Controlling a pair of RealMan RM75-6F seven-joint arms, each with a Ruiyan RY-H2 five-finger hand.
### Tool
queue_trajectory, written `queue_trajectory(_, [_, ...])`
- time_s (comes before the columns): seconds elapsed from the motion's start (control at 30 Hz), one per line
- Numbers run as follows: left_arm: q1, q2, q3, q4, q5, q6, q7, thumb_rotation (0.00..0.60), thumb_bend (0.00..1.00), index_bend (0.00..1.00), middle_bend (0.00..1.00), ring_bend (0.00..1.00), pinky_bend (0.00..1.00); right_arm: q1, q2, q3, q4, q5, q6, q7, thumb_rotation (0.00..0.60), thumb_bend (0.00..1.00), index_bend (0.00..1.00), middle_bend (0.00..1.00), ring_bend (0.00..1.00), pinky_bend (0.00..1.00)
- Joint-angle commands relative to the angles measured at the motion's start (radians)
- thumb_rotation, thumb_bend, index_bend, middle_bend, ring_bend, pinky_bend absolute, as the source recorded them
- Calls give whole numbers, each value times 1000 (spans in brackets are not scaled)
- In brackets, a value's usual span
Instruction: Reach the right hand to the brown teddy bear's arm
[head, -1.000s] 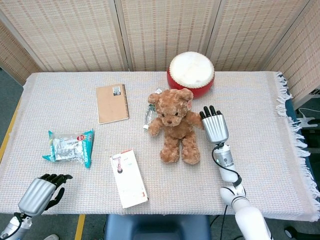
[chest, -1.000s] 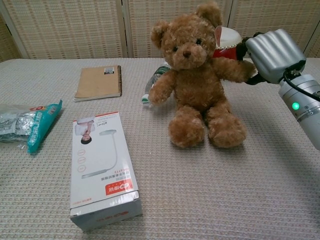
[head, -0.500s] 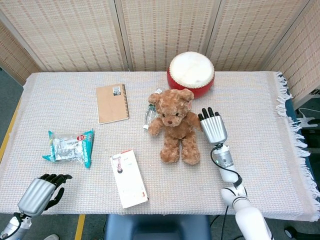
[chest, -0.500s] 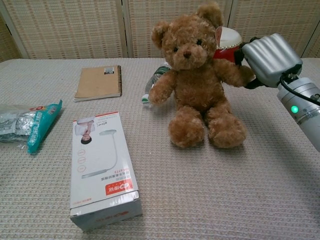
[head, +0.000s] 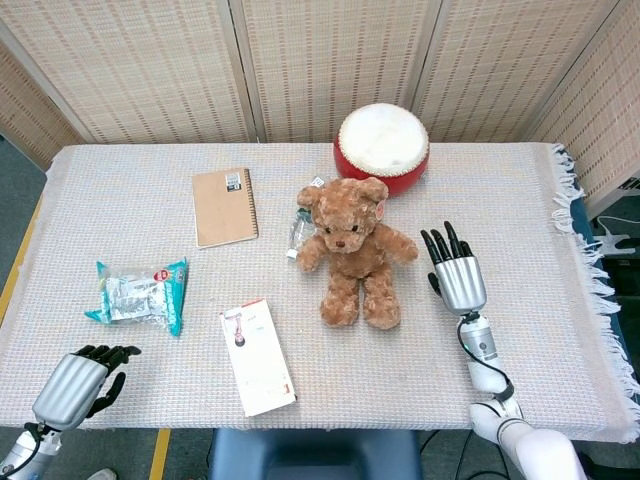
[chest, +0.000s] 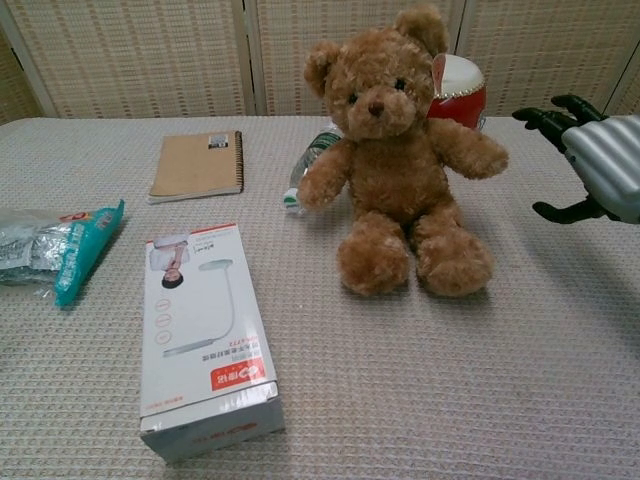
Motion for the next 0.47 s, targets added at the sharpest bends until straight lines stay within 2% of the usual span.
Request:
queue_trajectory(0.03, [2, 1, -1, -3, -3, 2, 3, 600, 554, 314, 431, 442, 520, -258, 417, -127, -674, -4, 96, -276, 600, 133, 29, 128, 0, 235])
queue_trajectory(0.13, [3, 1, -2, -4, -2, 4, 5, 600, 554, 314, 431, 443, 520, -287, 500, -143, -820, 16, 93, -355, 600, 133, 19, 128, 0, 232])
queue_trajectory(0.17, [4, 0, -1, -5, -1, 5, 12, 600, 554, 314, 431, 442, 520, -335, 577, -172, -922, 41, 105, -396, 600, 132, 17, 128, 0, 232])
queue_trajectory(0.23, [5, -2, -2, -7, -4, 3, 20, 600, 554, 314, 431, 442, 520, -366, 653, -201, -1018, 40, 112, -404, 600, 132, 18, 128, 0, 232])
queue_trajectory(0.33, [5, -5, -5, -12, -10, -2, 33, 600, 554, 315, 432, 442, 520, -385, 689, -198, -1064, 46, 113, -401, 600, 132, 18, 128, 0, 232])
queue_trajectory(0.47, [4, -8, -10, -12, -15, -5, 44, 600, 555, 315, 431, 442, 520, -390, 691, -186, -1060, 31, 105, -392, 600, 132, 18, 126, 0, 232])
